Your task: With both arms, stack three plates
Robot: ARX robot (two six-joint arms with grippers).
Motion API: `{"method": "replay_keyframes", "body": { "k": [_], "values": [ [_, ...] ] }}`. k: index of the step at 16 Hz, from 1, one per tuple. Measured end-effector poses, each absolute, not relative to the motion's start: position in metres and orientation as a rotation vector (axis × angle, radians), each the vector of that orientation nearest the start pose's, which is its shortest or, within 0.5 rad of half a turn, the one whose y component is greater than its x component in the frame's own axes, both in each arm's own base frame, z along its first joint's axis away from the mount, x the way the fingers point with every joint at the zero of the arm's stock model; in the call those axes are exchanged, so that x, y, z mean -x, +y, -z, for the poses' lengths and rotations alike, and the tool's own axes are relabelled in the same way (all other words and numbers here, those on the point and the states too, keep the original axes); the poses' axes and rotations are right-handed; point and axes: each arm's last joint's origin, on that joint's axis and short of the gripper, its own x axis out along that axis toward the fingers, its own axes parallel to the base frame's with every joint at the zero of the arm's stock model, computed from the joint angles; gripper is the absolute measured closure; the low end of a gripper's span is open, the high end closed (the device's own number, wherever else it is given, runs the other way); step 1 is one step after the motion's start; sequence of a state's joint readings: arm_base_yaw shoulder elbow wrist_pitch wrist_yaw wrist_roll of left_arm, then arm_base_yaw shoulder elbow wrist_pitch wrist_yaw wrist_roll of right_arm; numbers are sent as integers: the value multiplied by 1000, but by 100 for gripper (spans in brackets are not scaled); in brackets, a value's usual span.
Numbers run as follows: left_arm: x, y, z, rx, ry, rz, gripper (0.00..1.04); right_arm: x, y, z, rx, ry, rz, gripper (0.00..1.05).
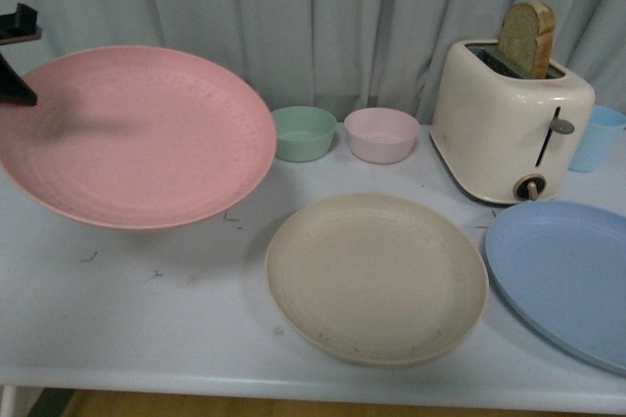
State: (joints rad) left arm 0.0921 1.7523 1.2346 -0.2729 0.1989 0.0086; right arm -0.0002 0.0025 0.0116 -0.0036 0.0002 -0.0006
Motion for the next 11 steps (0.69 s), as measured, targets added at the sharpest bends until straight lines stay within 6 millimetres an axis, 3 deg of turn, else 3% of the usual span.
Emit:
{"method": "replay_keyframes", "body": {
  "k": [6,8,11],
  "values": [
    [-362,-88,-225,117,771,316,102,-97,0,-167,1,-6,0,6],
    [-361,-111,-211,118,807,350,102,-97,0,-167,1,-6,0,6],
    [-367,-128,-178,129,885,365,102,-97,0,-167,1,-6,1,6]
  ]
}}
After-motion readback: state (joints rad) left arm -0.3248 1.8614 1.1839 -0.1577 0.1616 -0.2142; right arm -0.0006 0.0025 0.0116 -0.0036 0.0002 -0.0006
